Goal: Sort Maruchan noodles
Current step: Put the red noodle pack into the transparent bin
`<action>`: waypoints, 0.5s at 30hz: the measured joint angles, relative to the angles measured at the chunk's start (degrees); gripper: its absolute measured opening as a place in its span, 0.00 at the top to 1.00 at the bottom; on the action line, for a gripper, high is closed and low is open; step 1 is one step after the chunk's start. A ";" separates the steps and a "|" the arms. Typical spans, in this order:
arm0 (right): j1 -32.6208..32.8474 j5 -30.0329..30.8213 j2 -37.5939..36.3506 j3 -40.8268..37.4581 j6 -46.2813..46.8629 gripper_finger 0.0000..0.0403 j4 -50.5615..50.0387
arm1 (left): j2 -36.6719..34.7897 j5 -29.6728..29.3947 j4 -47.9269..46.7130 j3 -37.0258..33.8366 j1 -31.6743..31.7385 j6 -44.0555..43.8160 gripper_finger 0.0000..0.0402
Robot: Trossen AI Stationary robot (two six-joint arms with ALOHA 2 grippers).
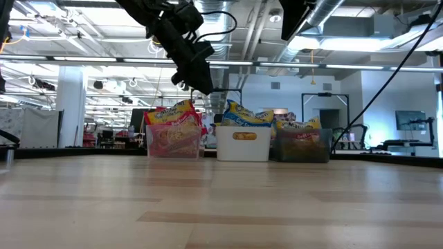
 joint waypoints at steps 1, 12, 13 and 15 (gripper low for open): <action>0.00 0.00 0.00 0.00 0.00 0.70 0.04 | 0.55 0.74 0.97 0.01 0.00 -0.37 0.78; 0.01 0.00 0.00 0.00 0.00 0.70 0.42 | 5.73 2.37 -4.58 2.79 -0.33 -0.22 0.78; 0.01 0.00 0.00 0.00 0.00 0.70 0.42 | 5.82 1.53 -5.68 2.78 -0.38 0.22 0.78; 0.01 0.00 0.00 0.00 0.00 0.70 0.44 | 5.82 0.11 -7.98 2.78 -0.44 0.35 0.78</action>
